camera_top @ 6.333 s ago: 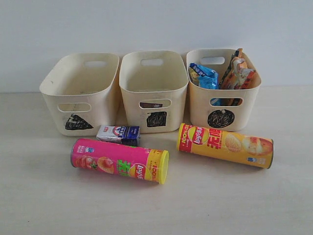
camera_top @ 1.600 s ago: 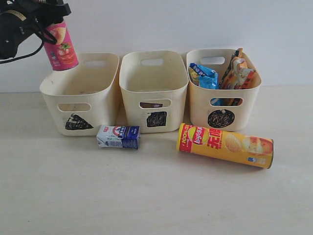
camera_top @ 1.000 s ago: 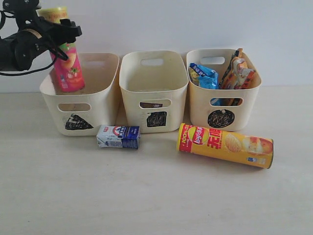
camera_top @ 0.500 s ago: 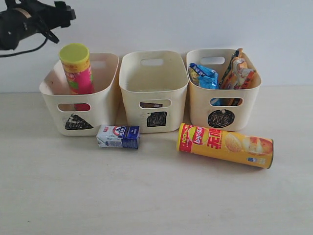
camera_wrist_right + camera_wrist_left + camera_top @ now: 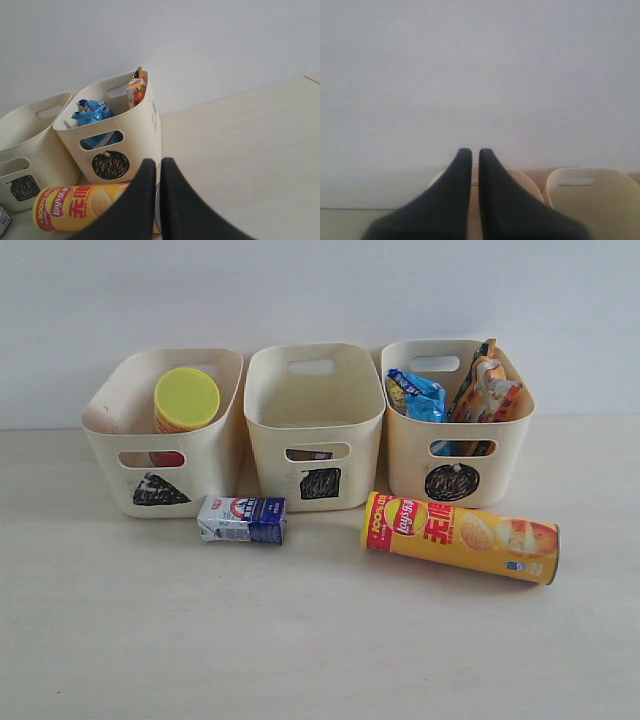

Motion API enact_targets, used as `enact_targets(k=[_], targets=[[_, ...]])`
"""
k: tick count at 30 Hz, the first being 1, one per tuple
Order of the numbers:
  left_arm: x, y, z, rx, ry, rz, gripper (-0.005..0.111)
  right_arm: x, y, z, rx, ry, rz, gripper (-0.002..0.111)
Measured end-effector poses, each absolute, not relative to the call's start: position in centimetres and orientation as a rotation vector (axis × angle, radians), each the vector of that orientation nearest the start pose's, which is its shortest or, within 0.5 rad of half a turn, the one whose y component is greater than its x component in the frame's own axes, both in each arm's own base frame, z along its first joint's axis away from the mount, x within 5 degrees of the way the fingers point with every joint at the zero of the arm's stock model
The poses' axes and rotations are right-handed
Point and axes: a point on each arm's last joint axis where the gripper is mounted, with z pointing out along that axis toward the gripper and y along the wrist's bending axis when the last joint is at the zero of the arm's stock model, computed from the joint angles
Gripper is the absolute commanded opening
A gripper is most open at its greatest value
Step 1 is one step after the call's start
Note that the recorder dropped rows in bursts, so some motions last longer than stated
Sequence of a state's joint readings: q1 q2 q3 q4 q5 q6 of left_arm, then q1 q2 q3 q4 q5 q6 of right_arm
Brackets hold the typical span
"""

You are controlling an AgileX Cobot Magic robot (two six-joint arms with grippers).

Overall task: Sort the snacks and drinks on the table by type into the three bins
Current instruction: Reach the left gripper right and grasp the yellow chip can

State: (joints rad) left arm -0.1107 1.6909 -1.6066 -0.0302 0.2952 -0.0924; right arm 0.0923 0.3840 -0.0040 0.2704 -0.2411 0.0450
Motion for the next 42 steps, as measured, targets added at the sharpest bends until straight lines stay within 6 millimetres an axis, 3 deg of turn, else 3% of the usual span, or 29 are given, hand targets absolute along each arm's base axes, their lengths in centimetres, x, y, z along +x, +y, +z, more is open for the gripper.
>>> enact_targets(k=[7, 11, 15, 24, 35, 42], targets=[[34.2, -4.2, 44.6, -0.052, 1.767, -0.264, 0.005, 9.0, 0.3, 20.8, 0.225, 1.621, 0.255, 0.0], [31.1, -4.7, 46.0, 0.003, 1.739, -0.312, 0.005, 9.0, 0.3, 20.8, 0.225, 1.621, 0.255, 0.0], [28.6, -6.8, 46.7, 0.168, 1.741, -0.373, 0.005, 9.0, 0.3, 20.8, 0.225, 1.621, 0.255, 0.0], [24.9, -12.5, 45.2, 0.851, 1.747, -0.463, 0.005, 9.0, 0.3, 20.8, 0.225, 1.621, 0.255, 0.0], [23.2, -17.5, 42.1, 1.426, 1.61, -0.496, 0.005, 9.0, 0.3, 20.8, 0.225, 1.621, 0.255, 0.0], [22.7, -21.8, 38.7, 1.702, 1.574, -0.426, 0.005, 9.0, 0.3, 20.8, 0.225, 1.621, 0.255, 0.0]])
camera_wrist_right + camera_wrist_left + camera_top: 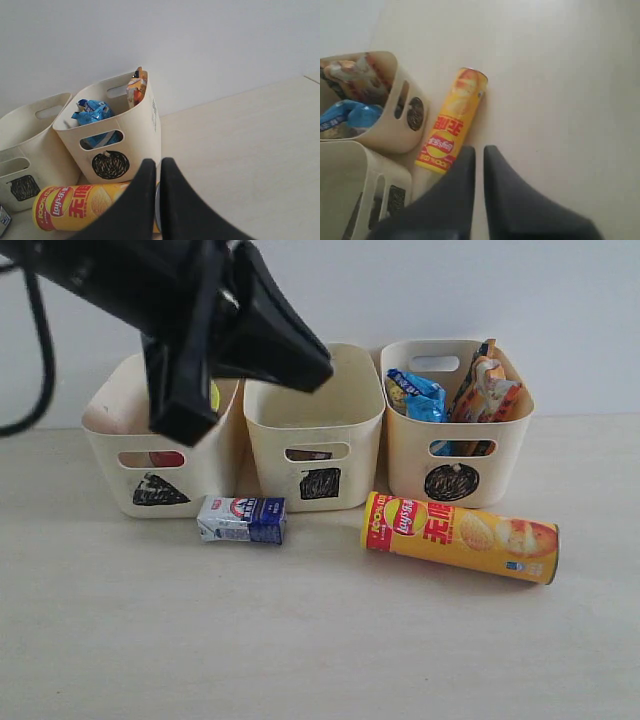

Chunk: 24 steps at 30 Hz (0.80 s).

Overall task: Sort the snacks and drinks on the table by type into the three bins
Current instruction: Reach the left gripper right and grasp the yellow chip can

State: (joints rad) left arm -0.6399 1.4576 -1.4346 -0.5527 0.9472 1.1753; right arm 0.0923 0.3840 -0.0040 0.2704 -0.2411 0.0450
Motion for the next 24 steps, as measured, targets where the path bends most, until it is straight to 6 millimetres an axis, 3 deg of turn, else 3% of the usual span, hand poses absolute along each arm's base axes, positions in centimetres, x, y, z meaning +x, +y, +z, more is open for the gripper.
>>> enact_targets(k=[6, 12, 16, 19, 22, 24], targets=[[21.9, -25.0, 35.7, 1.824, 1.671, -0.236, 0.005, 9.0, 0.3, 20.8, 0.225, 1.622, 0.255, 0.0], [21.5, -26.8, 34.1, 1.859, 1.698, -0.108, 0.009, 9.0, 0.3, 20.7, 0.225, 1.626, 0.256, 0.0], [21.9, -27.7, 33.4, 1.845, 1.692, -0.085, 0.035, 9.0, 0.3, 20.7, 0.225, 1.628, 0.256, 0.0], [22.3, -28.5, 32.7, 1.843, 1.658, -0.059, 0.064, 9.0, 0.3, 20.7, 0.224, 1.63, 0.256, 0.0], [22.7, -29.4, 31.9, 1.841, 1.629, -0.046, 0.079, 9.0, 0.3, 20.7, 0.224, 1.632, 0.256, 0.0], [23.1, -30.0, 31.2, 1.832, 1.611, -0.04, 0.081, 9.0, 0.3, 20.7, 0.224, 1.632, 0.256, 0.0]])
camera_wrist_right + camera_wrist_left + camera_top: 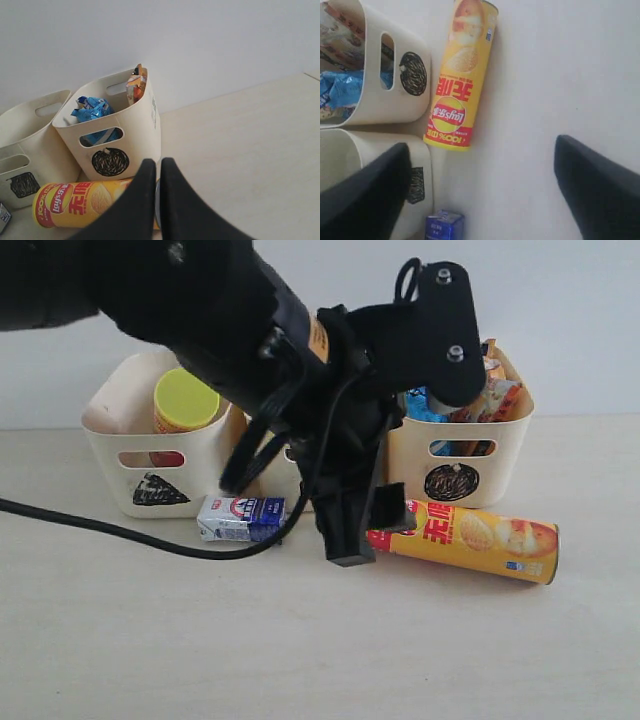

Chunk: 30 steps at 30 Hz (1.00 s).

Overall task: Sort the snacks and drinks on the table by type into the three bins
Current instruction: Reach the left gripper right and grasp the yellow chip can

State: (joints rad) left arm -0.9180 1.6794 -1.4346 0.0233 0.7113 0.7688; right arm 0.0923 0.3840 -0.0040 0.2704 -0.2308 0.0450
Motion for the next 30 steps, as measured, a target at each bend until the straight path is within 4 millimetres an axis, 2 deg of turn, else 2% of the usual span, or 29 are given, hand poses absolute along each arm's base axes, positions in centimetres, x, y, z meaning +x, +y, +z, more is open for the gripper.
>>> enact_targets(k=[9, 16, 25, 30], targets=[[25.2, -33.0, 27.1, 1.887, 1.441, 0.016, 0.081, 9.0, 0.3, 20.7, 0.224, 1.632, 0.256, 0.0], [26.6, -35.3, 23.6, 1.838, 1.37, 0.017, 0.081, 9.0, 0.3, 20.7, 0.224, 1.632, 0.256, 0.0], [27.9, -37.0, 19.0, 1.851, 1.286, 0.048, 0.081, 9.0, 0.3, 20.7, 0.224, 1.632, 0.256, 0.0], [28.8, -38.3, 15.8, 1.83, 1.254, 0.051, 0.081, 9.0, 0.3, 20.7, 0.224, 1.632, 0.256, 0.0]])
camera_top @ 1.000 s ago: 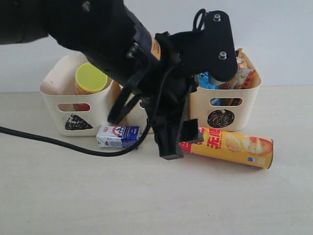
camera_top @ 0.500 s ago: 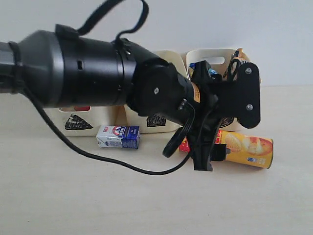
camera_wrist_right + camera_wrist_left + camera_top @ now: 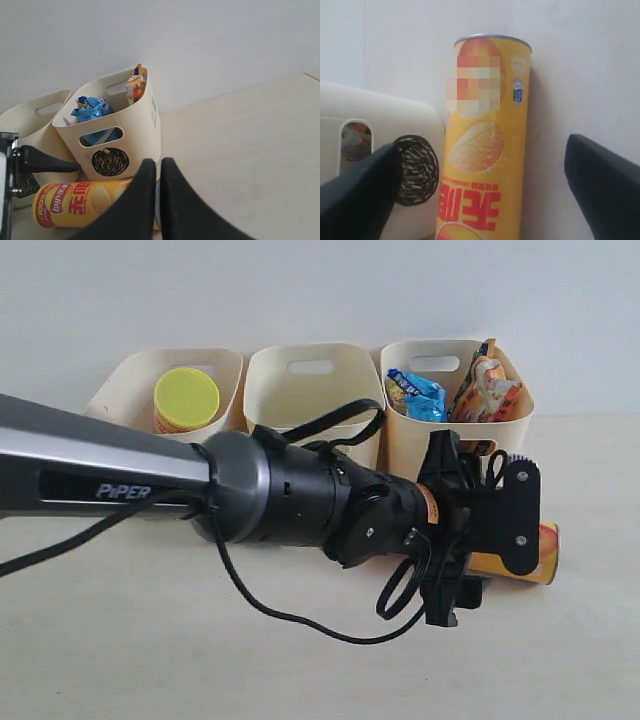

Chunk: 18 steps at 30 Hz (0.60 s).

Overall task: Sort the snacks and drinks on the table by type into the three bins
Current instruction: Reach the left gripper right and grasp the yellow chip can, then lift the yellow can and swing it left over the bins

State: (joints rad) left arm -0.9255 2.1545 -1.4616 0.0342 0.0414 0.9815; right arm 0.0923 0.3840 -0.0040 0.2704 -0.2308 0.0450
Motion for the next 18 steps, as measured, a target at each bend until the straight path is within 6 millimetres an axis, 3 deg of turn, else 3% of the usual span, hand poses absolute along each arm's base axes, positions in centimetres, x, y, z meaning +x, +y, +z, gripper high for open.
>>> enact_targets(k=[8, 18], targets=[[32.0, -39.7, 13.7, 1.782, 1.265, 0.071, 0.081, 9.0, 0.3, 20.7, 0.224, 1.632, 0.256, 0.0], [32.7, -39.9, 10.3, 1.806, 1.289, 0.074, 0.081, 9.0, 0.3, 20.7, 0.223, 1.632, 0.255, 0.0]])
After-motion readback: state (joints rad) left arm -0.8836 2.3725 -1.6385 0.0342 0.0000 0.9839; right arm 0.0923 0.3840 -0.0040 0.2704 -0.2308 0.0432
